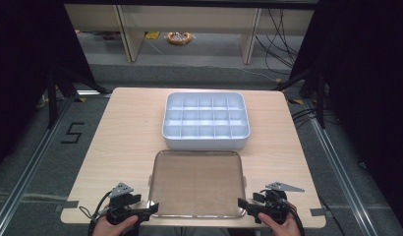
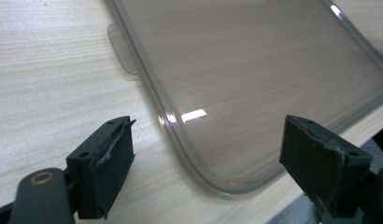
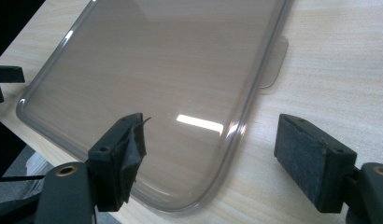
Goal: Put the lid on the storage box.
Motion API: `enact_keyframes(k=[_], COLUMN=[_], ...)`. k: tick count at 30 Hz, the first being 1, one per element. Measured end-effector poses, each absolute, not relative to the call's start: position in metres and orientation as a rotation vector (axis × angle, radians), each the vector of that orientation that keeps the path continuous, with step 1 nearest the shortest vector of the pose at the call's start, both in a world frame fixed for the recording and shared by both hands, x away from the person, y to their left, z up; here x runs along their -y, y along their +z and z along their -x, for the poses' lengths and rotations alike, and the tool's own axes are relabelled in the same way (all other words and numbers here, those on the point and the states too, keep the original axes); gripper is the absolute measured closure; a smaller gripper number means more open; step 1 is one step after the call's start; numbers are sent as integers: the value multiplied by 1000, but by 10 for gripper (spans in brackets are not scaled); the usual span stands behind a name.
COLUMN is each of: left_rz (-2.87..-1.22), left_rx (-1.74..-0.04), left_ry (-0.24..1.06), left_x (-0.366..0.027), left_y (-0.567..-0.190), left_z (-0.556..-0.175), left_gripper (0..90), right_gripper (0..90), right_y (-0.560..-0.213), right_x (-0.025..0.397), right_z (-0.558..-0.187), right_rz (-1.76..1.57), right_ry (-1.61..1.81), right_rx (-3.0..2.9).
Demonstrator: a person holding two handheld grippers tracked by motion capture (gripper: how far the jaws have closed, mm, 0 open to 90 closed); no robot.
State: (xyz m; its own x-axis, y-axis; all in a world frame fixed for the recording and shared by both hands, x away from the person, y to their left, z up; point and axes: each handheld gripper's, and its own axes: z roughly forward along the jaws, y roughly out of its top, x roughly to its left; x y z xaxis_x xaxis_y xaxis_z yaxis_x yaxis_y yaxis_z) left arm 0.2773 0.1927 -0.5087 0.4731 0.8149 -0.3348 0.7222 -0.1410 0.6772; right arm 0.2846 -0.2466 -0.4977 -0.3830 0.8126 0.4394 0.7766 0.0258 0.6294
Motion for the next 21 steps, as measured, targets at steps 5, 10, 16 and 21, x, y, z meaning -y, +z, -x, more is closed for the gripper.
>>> enact_keyframes(k=[5,10,16,21], left_rz=[-1874,-1883,-1889,-1875], left_rx=[-1303,-1308,-1298,-1307], left_ry=[144,154,158,165], left_x=[-188,-186,-177,-175], left_y=[-510,-511,-513,-515], left_z=[-281,-285,-292,-298], left_gripper=[178,187,237,285], right_gripper=[266,269,271,275], right_y=[-500,-501,-504,-504], right_x=[244,241,242,241], right_z=[-289,-292,-298,-299], right_rz=[-1718,-1771,-1742,-1782], right_ry=[1291,1323,1279,1319], right_rx=[-2214,-2194,-2193,-2185])
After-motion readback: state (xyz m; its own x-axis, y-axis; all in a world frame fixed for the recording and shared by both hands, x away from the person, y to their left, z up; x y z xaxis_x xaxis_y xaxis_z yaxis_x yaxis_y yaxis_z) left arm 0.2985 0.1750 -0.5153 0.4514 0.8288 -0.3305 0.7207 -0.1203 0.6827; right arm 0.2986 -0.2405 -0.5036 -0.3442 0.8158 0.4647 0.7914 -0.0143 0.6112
